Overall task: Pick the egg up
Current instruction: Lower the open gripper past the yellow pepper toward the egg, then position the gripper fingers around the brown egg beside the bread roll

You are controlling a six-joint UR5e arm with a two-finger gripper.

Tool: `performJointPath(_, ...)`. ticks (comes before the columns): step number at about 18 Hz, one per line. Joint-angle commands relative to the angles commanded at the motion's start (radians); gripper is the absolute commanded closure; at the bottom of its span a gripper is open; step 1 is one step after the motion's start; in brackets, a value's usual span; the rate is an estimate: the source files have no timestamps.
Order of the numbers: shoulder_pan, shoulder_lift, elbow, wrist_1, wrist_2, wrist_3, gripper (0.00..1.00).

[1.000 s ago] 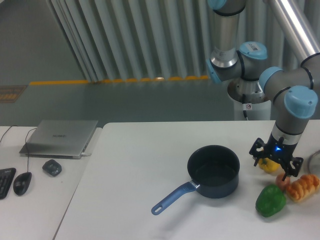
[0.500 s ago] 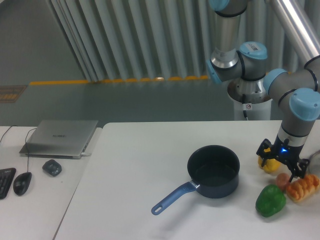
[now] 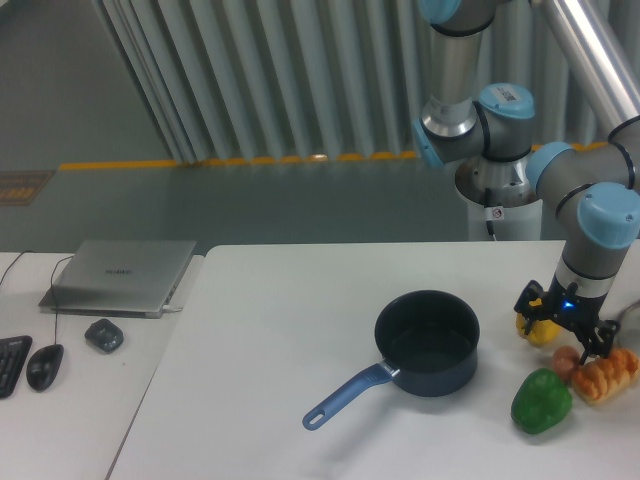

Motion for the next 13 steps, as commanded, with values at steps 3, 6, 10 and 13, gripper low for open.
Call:
performJointPath(3,0.0,-0.009,0.021,0.0,0.003,0.003,0.0)
performJointPath(6,0.008,-0.026,0.04,0.002,0.02,0.009,0.0)
performJointPath(10,0.009,-0.034,0.045,0.003,0.034,0.009,0.0)
performJointPath(13,0.009,-0.038,0.049,0.005,0.038,0.008,0.0)
